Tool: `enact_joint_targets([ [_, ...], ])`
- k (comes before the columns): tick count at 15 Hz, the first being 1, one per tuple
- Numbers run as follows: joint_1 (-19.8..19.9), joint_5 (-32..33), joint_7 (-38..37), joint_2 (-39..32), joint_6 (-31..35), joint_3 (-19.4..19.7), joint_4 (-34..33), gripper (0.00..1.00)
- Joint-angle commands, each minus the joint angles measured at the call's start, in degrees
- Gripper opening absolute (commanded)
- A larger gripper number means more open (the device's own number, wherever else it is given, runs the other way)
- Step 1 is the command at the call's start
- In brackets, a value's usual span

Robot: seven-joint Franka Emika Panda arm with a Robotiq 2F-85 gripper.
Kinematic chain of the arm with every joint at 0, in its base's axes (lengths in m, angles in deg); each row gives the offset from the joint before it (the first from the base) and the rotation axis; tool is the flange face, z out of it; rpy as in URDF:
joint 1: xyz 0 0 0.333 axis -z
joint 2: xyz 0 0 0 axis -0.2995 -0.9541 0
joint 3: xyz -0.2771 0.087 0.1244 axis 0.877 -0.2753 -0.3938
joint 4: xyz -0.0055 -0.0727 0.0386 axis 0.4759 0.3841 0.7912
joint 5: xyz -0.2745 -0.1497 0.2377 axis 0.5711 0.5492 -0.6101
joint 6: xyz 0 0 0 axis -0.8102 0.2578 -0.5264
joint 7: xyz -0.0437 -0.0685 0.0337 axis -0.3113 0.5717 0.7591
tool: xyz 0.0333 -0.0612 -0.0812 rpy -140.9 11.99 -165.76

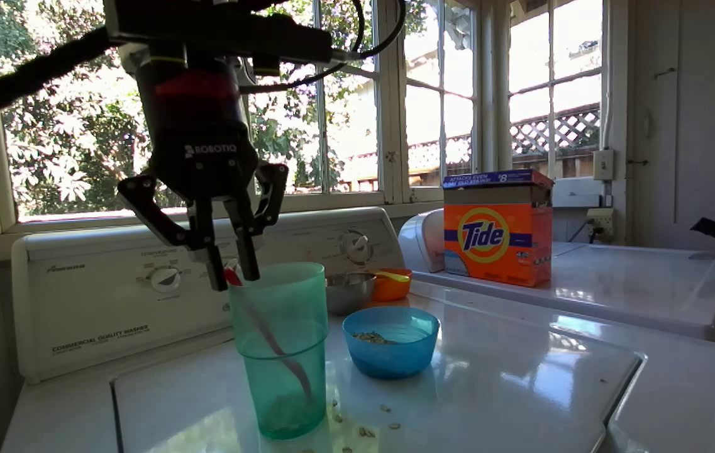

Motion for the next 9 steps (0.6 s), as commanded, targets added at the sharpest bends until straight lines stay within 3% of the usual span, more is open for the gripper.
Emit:
enact_joint_targets([
  [1,-0.4,-0.4,-1.4,-1.9,-1.3,0.0,-3.1,0.00],
  [9,-0.9,0.2,-1.9,-1.6,-3.0,0.4,-3.2,0.04],
])
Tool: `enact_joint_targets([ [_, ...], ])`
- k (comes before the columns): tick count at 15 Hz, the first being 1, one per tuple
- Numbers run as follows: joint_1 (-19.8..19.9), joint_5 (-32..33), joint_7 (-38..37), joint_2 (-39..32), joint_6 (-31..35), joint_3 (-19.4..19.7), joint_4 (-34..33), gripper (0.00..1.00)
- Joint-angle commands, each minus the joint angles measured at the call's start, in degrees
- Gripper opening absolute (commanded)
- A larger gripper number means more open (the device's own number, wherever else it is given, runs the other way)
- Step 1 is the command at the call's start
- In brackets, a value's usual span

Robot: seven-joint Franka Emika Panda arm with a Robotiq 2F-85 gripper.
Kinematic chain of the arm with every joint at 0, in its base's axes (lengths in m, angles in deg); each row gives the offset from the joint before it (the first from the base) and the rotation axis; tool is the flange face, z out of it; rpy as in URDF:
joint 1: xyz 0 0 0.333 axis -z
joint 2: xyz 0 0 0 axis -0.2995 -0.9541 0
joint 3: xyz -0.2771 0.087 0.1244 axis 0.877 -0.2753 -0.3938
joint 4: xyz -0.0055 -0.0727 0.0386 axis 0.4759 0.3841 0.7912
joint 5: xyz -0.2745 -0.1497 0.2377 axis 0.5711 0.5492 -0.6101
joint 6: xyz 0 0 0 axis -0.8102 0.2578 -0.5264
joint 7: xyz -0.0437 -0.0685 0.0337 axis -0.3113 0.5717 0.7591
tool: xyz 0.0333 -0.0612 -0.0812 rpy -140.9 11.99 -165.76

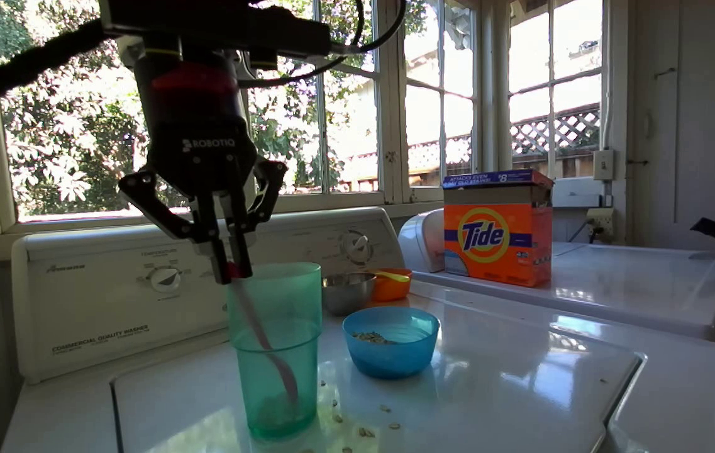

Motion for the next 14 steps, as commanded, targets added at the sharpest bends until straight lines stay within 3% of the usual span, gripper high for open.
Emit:
enact_joint_targets([
  [1,-0.8,0.2,-0.7,-1.5,-2.9,0.3,-2.5,0.17],
  [2,-0.9,0.3,-0.8,-1.5,-3.1,0.3,-2.5,0.05],
  [4,-1.1,0.4,-1.1,-1.5,-3.4,0.5,-2.5,0.02],
  [14,-1.2,0.3,-0.4,0.1,-5.1,0.4,-2.6,0.03],
])
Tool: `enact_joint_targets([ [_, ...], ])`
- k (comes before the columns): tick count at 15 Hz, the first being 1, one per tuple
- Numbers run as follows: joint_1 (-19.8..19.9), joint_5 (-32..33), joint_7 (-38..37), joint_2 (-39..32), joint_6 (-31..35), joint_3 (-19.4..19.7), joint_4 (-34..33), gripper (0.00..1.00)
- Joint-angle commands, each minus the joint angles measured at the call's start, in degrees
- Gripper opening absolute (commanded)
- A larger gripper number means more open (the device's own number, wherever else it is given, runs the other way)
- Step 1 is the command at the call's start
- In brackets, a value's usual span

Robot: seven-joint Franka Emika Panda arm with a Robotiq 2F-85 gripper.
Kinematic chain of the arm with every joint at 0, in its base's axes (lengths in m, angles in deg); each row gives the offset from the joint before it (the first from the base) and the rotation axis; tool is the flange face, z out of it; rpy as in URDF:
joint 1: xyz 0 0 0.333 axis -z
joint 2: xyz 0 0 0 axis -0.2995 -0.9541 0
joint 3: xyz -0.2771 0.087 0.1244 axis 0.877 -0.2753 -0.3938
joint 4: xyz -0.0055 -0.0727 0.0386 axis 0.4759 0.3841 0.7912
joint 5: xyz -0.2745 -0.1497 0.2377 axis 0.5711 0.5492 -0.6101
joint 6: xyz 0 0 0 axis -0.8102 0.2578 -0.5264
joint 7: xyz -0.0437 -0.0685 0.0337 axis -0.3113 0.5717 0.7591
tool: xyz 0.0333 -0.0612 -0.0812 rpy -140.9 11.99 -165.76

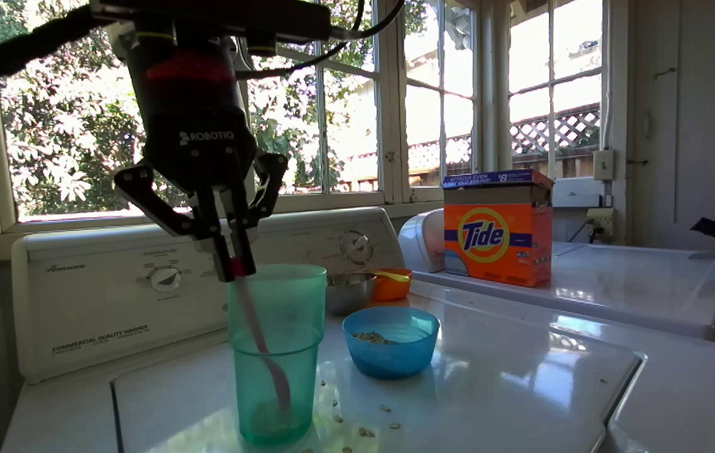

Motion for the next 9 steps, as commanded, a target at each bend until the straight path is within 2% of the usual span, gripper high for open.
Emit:
enact_joint_targets([
  [1,-0.5,0.2,-0.1,0.2,-3.2,0.2,-2.0,0.03],
  [7,-1.3,1.4,0.0,-0.4,-9.3,0.8,-3.0,0.03],
  [8,-2.5,0.8,0.8,-2.9,-11.6,3.1,-7.0,0.03],
  [9,-2.9,1.4,1.1,-3.3,-12.4,3.7,-7.4,0.03],
])
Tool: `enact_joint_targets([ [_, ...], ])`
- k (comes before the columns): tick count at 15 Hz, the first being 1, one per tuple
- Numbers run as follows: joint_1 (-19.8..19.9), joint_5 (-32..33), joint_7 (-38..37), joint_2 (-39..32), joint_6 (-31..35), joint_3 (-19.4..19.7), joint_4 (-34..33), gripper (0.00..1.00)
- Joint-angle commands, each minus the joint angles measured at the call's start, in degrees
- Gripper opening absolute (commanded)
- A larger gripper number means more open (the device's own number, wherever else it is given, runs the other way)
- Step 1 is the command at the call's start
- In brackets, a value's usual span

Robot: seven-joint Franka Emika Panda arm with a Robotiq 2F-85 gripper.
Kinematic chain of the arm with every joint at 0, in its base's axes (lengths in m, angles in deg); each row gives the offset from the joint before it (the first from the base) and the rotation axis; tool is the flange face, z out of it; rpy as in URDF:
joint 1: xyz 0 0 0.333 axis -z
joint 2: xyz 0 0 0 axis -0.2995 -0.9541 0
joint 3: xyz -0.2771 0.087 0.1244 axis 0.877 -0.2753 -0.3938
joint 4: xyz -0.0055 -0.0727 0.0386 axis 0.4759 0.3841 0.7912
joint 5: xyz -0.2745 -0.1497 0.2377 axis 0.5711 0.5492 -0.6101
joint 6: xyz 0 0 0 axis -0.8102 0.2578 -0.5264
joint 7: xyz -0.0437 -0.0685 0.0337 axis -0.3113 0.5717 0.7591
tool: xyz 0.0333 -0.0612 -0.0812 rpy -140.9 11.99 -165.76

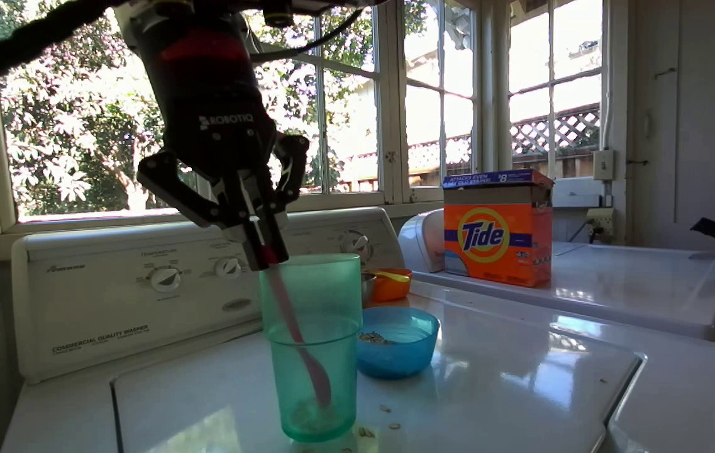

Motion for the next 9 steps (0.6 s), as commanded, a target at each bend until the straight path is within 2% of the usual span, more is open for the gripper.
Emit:
enact_joint_targets([
  [1,-2.3,1.1,1.6,-4.5,-5.3,3.5,-6.7,0.03],
  [7,-3.6,1.8,2.3,-8.1,-6.6,6.6,-11.7,0.03],
  [8,-3.6,1.7,2.3,-7.0,-5.8,6.9,-9.7,0.38],
  [9,-3.6,1.6,2.1,-5.2,-4.2,7.1,-6.3,0.40],
])
